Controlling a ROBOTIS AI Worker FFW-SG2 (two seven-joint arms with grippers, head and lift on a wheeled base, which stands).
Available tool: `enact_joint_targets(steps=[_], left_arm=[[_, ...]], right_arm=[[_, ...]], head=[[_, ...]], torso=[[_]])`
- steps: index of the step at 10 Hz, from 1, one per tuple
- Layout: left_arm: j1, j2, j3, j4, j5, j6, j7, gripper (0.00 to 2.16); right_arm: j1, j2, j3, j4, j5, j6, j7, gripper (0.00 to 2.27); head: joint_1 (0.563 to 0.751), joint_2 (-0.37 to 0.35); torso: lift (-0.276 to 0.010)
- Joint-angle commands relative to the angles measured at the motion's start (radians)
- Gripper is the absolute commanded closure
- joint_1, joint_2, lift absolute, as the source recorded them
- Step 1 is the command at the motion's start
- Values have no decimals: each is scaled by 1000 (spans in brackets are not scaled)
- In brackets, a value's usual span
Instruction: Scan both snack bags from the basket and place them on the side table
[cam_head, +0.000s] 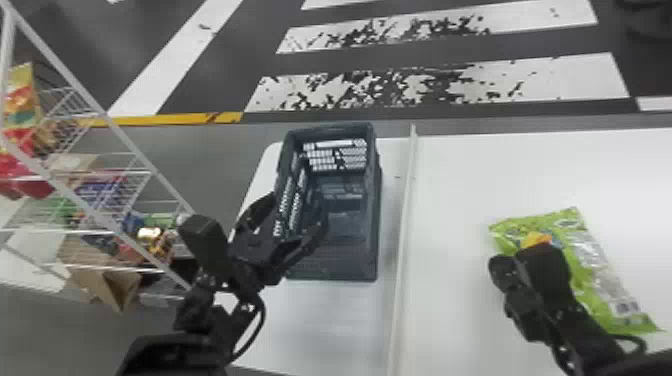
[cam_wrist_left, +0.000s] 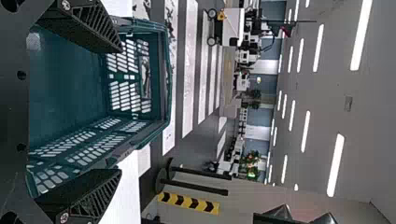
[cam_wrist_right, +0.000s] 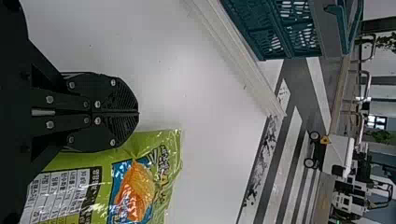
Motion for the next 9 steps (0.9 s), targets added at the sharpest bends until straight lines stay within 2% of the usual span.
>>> enact_joint_targets(steps=[1, 9], left_arm=[[-2, 0, -1, 0, 0, 3, -1, 83], [-3, 3, -1, 0, 0, 9, -2, 83]], right_arm=[[-16, -2, -12, 12, 7, 7, 0, 2256], [-105, 1, -49, 95, 27, 13, -20, 2256]], head=[[695, 284], [695, 220]], torso=[[-74], [-74]])
